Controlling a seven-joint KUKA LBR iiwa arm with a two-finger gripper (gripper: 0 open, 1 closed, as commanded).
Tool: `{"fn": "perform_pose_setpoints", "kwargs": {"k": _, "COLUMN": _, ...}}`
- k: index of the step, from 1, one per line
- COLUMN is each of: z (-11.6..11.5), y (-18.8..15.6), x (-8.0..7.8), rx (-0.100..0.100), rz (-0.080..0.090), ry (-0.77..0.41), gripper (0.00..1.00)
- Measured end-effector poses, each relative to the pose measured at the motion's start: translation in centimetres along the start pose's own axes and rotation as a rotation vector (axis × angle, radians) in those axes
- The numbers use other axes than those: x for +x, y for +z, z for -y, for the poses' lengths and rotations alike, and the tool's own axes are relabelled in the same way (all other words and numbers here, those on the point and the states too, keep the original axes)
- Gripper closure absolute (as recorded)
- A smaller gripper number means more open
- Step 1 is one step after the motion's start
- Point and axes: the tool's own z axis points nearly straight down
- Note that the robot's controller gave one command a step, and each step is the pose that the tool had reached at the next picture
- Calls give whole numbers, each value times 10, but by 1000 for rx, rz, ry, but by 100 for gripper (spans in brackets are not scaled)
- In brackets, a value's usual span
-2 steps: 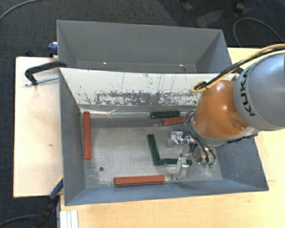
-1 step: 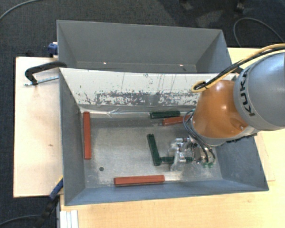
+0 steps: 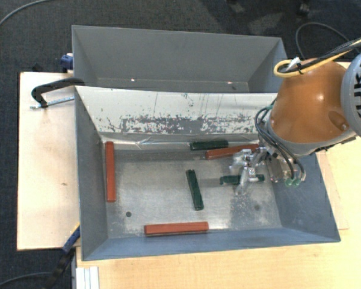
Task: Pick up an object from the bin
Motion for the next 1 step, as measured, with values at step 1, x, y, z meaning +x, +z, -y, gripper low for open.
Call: {"fn": "perform_pose_setpoints", "kwargs": {"k": 1, "z": -11, "y": -103, "x": -14, "rx": 0, "rz": 3, "ry": -76, "gripper": 100}}
